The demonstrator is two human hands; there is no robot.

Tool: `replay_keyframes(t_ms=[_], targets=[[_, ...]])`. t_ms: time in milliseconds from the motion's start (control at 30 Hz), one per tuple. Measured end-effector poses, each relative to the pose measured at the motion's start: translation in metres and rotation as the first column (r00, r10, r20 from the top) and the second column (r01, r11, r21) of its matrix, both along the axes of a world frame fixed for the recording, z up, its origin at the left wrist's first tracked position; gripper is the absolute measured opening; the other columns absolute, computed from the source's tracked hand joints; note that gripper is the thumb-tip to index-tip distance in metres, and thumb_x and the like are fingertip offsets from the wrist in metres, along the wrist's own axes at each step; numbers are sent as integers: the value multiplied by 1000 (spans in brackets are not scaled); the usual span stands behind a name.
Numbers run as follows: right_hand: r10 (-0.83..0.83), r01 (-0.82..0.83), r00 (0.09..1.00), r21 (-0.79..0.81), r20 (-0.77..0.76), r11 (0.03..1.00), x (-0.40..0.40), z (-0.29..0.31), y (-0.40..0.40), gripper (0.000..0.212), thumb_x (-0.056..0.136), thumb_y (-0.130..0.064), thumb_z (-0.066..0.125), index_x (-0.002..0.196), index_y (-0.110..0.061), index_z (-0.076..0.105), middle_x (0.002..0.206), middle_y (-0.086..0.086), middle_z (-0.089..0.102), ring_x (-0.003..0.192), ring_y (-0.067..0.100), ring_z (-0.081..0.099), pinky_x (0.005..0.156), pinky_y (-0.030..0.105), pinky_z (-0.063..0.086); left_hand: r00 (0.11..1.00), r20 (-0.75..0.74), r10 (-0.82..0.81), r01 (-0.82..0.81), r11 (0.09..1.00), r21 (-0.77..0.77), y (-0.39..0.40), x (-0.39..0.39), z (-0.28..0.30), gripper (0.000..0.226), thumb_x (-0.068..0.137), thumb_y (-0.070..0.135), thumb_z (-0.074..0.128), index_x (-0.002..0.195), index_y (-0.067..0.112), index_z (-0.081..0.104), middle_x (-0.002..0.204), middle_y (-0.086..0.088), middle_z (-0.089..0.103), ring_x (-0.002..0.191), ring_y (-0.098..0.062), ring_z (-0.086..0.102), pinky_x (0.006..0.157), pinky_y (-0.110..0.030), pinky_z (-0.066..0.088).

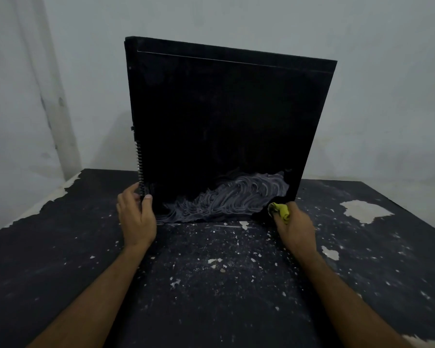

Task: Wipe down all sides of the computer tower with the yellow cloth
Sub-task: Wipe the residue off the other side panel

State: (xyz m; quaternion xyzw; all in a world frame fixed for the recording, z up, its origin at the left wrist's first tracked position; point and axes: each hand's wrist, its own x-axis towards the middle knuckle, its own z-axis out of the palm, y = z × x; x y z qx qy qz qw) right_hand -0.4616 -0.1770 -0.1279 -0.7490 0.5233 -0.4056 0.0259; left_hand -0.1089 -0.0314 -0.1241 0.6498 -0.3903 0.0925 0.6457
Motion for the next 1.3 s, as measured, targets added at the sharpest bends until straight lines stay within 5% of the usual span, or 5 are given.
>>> replay_keyframes(t_ms=[167,667,833,1033,1300], targets=[[14,40,911,-121,412,992,7,28,-5,15,99,-26,65,107,-17,58,85,1,62,73,19,58,63,31,42,1000,-4,2,-2,1000,-2,0,-1,0,46,96,33,45,136,11,52,112,-8,49,106,-22,45,91,-38,39],[170,-162,980,-83,102,983,11,14,-3,25,83,-23,80,100,-18,63,85,0,62,74,17,57,62,33,46,1000,-13,-8,7,1000,-23,1,0,2,48,96,34,44,136,10,54,109,-3,46,106,-28,48,90,-38,40],[159,-61,937,-301,310,952,7,69,-18,12,92,-18,70,101,-14,63,85,2,60,74,18,54,63,31,41,1000,-15,-11,10,1000,-29,2,-1,3,48,96,35,43,136,11,54,108,-2,45,105,-26,47,89,-39,40],[145,-148,989,-118,-28,982,-1,33,-10,28,85,-21,78,109,-15,64,93,3,62,80,24,59,64,37,48,999,-36,-24,23,999,-31,3,-1,3,50,96,37,42,138,12,54,111,-4,48,108,-26,47,90,-36,38],[160,-133,982,-234,100,963,10,67,-15,25,87,-15,73,111,-11,65,94,8,62,82,25,58,66,32,41,999,-31,-29,28,999,-39,3,0,2,48,96,35,42,136,11,55,108,-3,47,106,-29,48,90,-43,42]])
